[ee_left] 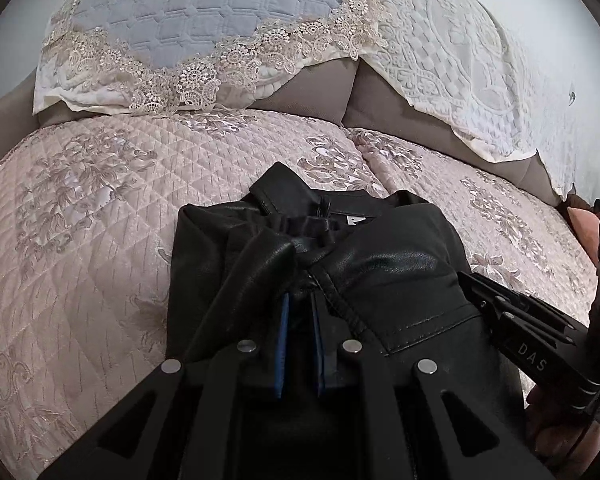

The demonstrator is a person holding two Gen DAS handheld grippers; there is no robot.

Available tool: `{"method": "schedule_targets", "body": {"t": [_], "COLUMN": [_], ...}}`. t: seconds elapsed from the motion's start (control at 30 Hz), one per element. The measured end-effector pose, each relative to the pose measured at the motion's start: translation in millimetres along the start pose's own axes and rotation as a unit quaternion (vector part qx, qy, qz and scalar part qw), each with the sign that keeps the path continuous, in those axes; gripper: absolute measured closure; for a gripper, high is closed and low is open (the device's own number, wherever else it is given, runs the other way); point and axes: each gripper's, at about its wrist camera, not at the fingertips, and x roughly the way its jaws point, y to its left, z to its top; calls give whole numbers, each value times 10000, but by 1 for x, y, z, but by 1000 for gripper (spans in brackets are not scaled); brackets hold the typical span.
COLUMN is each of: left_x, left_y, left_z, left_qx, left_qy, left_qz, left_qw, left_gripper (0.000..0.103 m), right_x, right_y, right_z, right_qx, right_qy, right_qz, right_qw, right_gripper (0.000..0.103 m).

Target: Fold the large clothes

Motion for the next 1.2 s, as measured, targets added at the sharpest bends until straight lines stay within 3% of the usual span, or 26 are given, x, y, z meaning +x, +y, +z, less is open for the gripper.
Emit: {"method": "schedule_targets", "body": {"t": [0.17,0.3,0.4,0.5,0.63,0.97,1.1,1.2], "left_x": [-12,-31,-36,-21,-5,-6,-20,-34], "left_y": [4,7,10,21,19,15,15,18], "left_z": [12,26,32,25,10,16,16,13], "left_qx": [-220,-451,-474,-492,-128,-29,-108,-263], "left_qy": [198,-21,-248,-89,-86,83,147,178], "left_qz": [-165,-286,-129,82,384,551,640,573], "left_qw": [9994,9986,9985,9987,9991,9984,9978,9978], "left_gripper": [90,78,70,69,68,64,48,46], "right_x": [-15,-40,-49,-44,-34,-35,-48,-61], "right_y": [-9,-13,-5,4,9,11,7,5], "right_z": [10,12,8,1,-9,-7,-3,-7], "right_qx": [163,373,232,32,-90,-315,-318,-250], "right_qy": [164,34,17,133,131,172,304,253], "right_qz": [-8,150,312,379,340,243,229,289], "right_qw": [9997,9992,9992,9992,9993,9991,9988,9990], "right_gripper": [66,66,66,66,65,64,61,60]}}
